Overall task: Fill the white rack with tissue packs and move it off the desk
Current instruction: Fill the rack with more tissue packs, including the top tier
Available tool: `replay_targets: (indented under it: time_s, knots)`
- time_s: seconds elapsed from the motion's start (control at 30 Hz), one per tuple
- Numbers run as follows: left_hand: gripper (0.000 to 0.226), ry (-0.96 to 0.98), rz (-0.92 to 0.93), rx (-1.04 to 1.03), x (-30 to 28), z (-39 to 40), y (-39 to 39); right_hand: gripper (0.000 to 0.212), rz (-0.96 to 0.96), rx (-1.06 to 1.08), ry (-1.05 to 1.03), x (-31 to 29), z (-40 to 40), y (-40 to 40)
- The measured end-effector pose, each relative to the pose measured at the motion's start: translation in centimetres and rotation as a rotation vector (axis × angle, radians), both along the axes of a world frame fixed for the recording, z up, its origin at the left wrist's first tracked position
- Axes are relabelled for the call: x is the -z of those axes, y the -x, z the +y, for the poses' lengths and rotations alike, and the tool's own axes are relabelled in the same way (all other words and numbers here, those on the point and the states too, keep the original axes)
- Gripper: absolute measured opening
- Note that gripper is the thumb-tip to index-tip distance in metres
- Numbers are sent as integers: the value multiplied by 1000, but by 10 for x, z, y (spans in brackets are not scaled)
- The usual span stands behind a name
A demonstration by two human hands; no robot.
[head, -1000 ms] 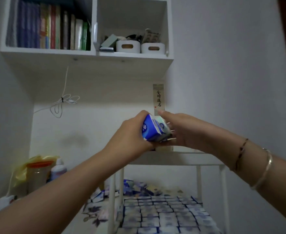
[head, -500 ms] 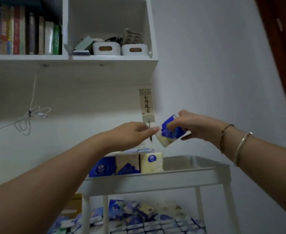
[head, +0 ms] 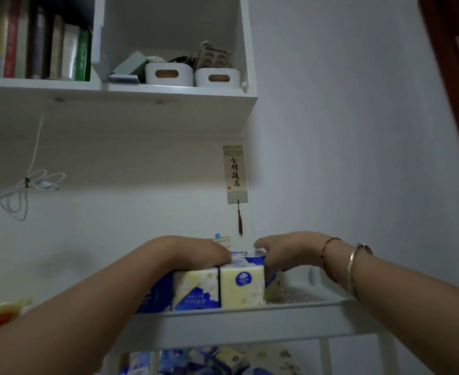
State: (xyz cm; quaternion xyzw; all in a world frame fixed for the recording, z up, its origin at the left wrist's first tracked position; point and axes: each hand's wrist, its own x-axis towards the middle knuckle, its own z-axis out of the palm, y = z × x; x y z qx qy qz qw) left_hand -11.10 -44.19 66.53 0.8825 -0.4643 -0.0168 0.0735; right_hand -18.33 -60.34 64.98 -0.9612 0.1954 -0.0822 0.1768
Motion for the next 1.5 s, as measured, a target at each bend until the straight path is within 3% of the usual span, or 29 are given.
replay_targets:
  time_s: [0.1,0.23,0.5,0.63,0.77,0.9,1.03,1.3,1.5]
  knots:
    - [44,48,39,-1,3,-3,-9,47,51,10,231,8,-2,-8]
    - [43,99,41,24,5,-4,-11,43,-85,15,366,21,1,-17]
    - [38,210,8,21,7,-1,-11,45,-24,-25,210,17,2,-8]
    - [29,505,-140,63,0,11,-7,68,-60,-3,173,8,16,10]
    - [27,631,-175,82,-10,33,-4,59,-240,-24,163,-15,40,40]
    - [27,684,-183,55,-15,75,-4,48,-453,-121,92,-31,84,58]
    - [28,728,-197,-23,-10,130,-9,40,-549,-255,73,-37,140,59]
    - [23,750,-148,-298,47,276,-48,37,-500,-527,83,-4,268,11]
    - [17,712,-68,-511,124,350,-94,35,-398,-599,-5,70,343,-83]
